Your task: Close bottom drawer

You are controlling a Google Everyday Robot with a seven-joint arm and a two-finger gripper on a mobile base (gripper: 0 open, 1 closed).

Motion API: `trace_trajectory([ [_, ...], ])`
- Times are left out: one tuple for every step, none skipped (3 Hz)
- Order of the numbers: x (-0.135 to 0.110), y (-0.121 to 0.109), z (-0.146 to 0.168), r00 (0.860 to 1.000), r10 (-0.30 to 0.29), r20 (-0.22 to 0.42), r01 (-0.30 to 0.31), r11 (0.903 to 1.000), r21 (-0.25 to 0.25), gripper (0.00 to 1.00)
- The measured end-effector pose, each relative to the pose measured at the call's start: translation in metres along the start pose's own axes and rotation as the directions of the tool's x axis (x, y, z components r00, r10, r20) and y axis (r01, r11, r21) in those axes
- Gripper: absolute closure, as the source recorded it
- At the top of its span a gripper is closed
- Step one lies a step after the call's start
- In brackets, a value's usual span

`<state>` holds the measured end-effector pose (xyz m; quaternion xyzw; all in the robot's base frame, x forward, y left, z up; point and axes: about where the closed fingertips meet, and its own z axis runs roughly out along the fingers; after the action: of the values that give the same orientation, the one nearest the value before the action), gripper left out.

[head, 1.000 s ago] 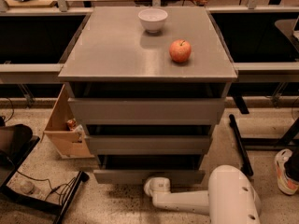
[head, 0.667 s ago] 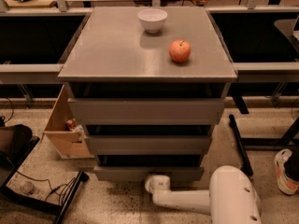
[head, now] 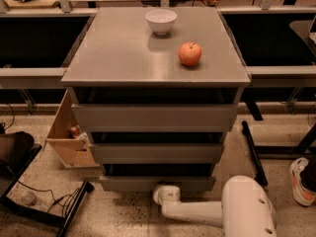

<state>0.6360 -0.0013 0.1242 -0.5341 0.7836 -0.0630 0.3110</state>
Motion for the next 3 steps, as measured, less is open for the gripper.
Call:
trace_trajectory([
  [0.0000, 0.0000, 0.0000, 1.000, 0.000, 0.000, 0.000, 1.0000, 0.000, 0.28],
  [0.0000, 0.0000, 0.0000, 1.000, 0.000, 0.000, 0.000, 1.0000, 0.000, 0.00],
  [0.0000, 0.0001, 0.0000, 1.000, 0.000, 0.000, 0.000, 1.0000, 0.000, 0.00],
])
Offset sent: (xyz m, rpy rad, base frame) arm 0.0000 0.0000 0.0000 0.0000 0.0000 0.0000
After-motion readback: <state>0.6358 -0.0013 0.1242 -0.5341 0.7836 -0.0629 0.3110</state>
